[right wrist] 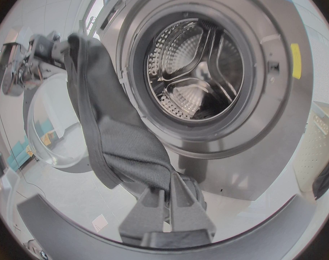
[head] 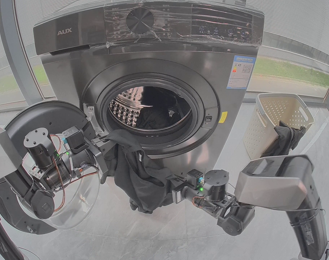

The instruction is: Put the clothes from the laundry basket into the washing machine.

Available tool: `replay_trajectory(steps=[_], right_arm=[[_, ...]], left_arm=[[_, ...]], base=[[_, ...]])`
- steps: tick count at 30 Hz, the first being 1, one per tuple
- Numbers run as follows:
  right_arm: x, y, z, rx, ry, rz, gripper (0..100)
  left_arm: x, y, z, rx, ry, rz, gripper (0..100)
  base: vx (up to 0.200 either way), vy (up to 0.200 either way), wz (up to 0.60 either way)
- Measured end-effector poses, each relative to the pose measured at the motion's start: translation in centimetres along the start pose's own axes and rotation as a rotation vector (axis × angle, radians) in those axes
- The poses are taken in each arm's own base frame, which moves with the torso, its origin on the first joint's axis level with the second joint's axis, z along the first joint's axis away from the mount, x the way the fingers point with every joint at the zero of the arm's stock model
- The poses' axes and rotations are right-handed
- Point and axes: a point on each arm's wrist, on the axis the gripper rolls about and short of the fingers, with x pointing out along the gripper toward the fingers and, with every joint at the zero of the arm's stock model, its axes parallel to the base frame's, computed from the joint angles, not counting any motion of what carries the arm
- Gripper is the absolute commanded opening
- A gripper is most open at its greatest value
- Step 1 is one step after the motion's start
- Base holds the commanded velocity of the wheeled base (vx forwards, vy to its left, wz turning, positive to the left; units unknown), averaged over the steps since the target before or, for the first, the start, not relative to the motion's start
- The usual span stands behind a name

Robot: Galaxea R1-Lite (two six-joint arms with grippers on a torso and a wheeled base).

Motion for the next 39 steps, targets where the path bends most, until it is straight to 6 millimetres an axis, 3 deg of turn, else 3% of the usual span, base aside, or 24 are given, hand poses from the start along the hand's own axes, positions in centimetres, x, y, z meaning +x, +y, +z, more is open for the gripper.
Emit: replay_trajectory(steps=[14, 24, 29, 39], right_arm=[[-8.2, -2.2, 8.9, 0.085, -0.131, -0.097, 0], [-12.1, -1.9, 11.9, 0.197, -0.202, -0.092, 0], [-13.2, -1.8, 13.4, 0.203, -0.257, -0.097, 0], [-12.7, -1.5, 16.5, 0.227, -0.394, -0.139, 0]], left_arm=[[-1.0, 1.0, 0.9, -0.021, -0.023, 0.036, 0], [-2.8, -0.5, 0.7, -0.05, 0.016, 0.03, 0], [-3.4, -0.5, 0.8, -0.05, 0.017, 0.039, 0], [-3.4, -0.5, 1.3, -0.04, 0.0, 0.043, 0]], base=[[0.0, 0.0, 0.0], [0.0, 0.0, 0.0], [0.0, 0.0, 0.0], [0.0, 0.0, 0.0]])
